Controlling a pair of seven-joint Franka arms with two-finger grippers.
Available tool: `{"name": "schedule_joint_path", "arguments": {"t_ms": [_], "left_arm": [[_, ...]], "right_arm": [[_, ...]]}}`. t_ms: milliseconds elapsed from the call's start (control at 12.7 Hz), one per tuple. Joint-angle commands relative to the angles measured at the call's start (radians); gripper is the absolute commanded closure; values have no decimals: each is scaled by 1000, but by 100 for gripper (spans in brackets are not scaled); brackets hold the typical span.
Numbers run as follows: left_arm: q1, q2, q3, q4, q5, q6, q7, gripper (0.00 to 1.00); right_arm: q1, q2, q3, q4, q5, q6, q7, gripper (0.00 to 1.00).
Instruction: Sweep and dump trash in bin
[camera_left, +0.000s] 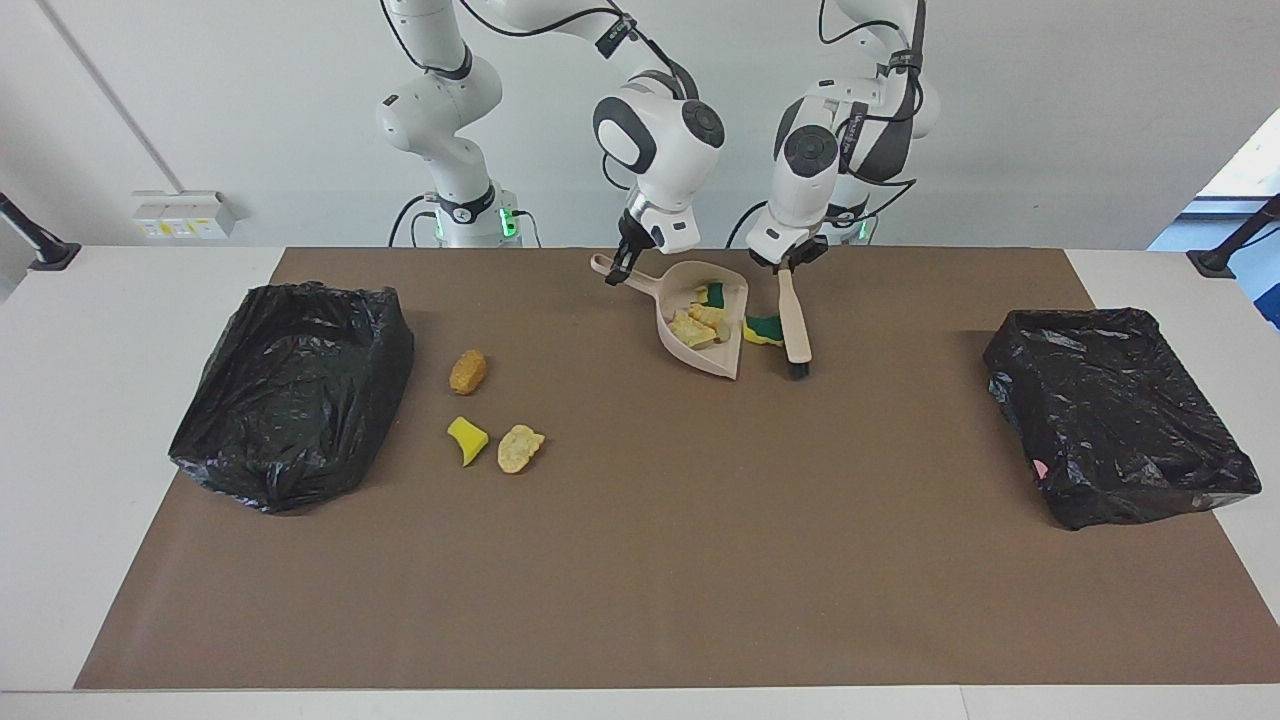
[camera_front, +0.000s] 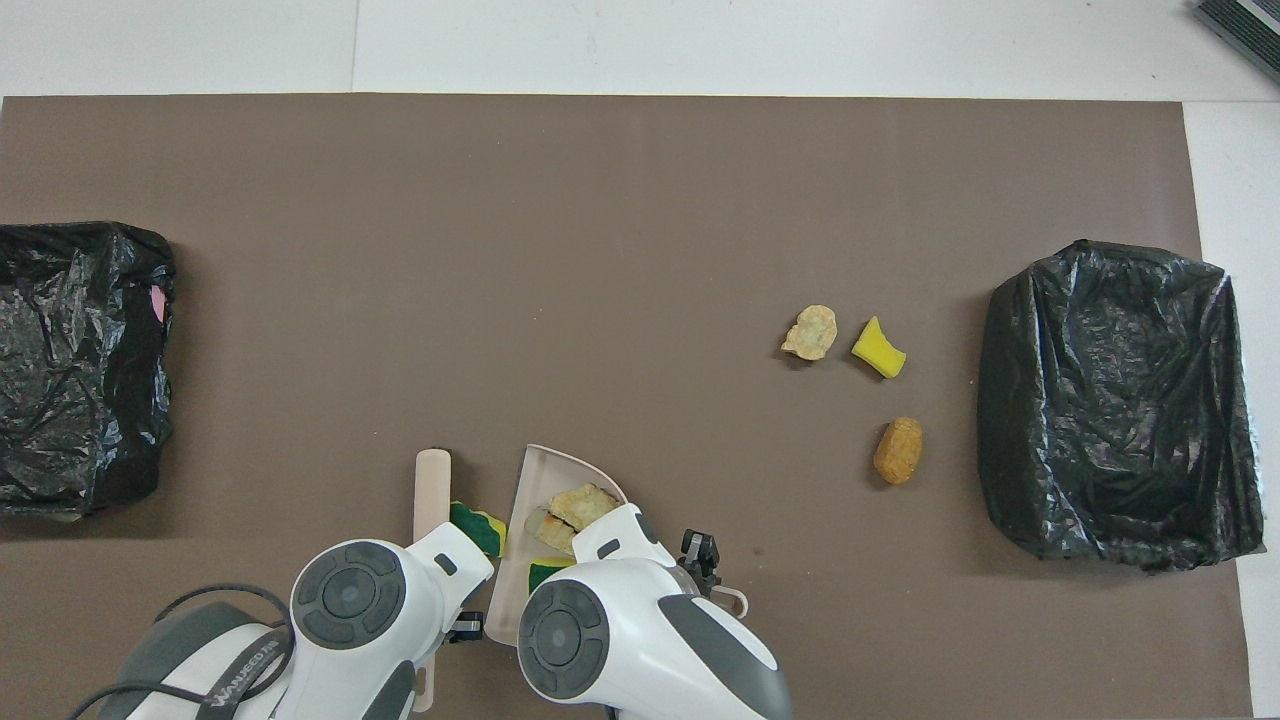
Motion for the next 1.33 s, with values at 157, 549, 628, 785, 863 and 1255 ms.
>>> {"name": "schedule_joint_path", "arguments": {"t_ms": [157,549,628,785,863,1255], "left_arm": [[-84,10,6,21,-76,17,13,100],[-94,79,8,146,-76,-37,-1,100],[-86,92,8,171,-78,-52,-3,100],[-83,93,9,183,-78,-51,2,100],[-81,93,11,183,-78,-49,2,100],[-16,93,15,248,-78,-92,22,100]], "right_arm": [[-10,-22,5,-10,-5,-12,22,100],[-13,-19,5,-9,-3,-12,19,100],[-13,-19,5,-9,-3,-12,19,100],[-13,-19,5,-9,-3,-12,19,100],[-13,-20,5,-9,-3,-12,19,100],[-14,-17,5,-7,-3,-12,18,100]]}}
